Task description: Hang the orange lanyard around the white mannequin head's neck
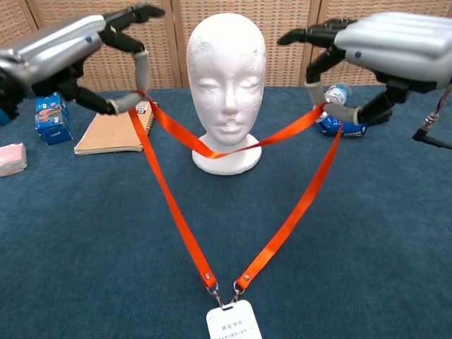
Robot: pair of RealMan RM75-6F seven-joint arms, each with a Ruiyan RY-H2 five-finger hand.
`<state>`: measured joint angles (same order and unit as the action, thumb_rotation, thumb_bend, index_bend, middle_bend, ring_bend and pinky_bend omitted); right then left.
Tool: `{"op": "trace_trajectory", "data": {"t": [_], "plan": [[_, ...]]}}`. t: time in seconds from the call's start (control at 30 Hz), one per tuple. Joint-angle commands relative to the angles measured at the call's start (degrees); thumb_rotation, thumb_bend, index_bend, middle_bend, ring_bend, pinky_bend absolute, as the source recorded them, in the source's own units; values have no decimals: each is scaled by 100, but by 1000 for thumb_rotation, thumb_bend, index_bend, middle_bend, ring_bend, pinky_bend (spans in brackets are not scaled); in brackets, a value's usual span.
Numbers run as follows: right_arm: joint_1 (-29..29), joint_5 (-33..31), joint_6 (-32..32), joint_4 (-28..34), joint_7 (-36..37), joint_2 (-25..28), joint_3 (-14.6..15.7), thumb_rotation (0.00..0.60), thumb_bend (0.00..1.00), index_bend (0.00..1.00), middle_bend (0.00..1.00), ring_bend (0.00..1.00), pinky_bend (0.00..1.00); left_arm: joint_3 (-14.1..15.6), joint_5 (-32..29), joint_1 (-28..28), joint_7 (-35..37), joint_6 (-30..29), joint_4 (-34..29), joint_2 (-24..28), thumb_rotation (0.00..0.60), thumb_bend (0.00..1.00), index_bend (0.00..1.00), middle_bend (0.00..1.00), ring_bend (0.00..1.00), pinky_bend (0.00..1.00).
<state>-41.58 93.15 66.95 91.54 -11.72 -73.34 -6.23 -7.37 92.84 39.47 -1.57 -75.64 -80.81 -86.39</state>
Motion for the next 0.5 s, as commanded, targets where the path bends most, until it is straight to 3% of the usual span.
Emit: {"op": "trace_trajectory", "data": {"t": [0.03, 0.2, 0.37, 0.5], "plan": [[-21, -297, 72, 504, 129, 317, -340, 600, 664, 708, 95, 0, 0, -291, -193, 23, -159, -121, -268, 176, 600, 452, 750, 0, 0, 0], [-78, -887, 0, 1142, 264, 692, -815, 600, 665, 709, 98, 0, 0, -645, -578, 62, -221, -21, -706, 452, 600, 452, 750, 0, 0, 0], [-283, -2116, -308, 1555, 223, 845, -1409, 600, 663, 711, 101, 0, 0, -1087, -1522, 186, -611, 465, -1232, 720, 600, 452, 750, 0, 0, 0], [-493, -3068, -478, 1517, 243, 768, -1793, 600, 664, 711, 102, 0, 0, -1411, -2305, 330, -960, 742, -1451, 774, 600, 451, 754, 0, 0, 0]]}}
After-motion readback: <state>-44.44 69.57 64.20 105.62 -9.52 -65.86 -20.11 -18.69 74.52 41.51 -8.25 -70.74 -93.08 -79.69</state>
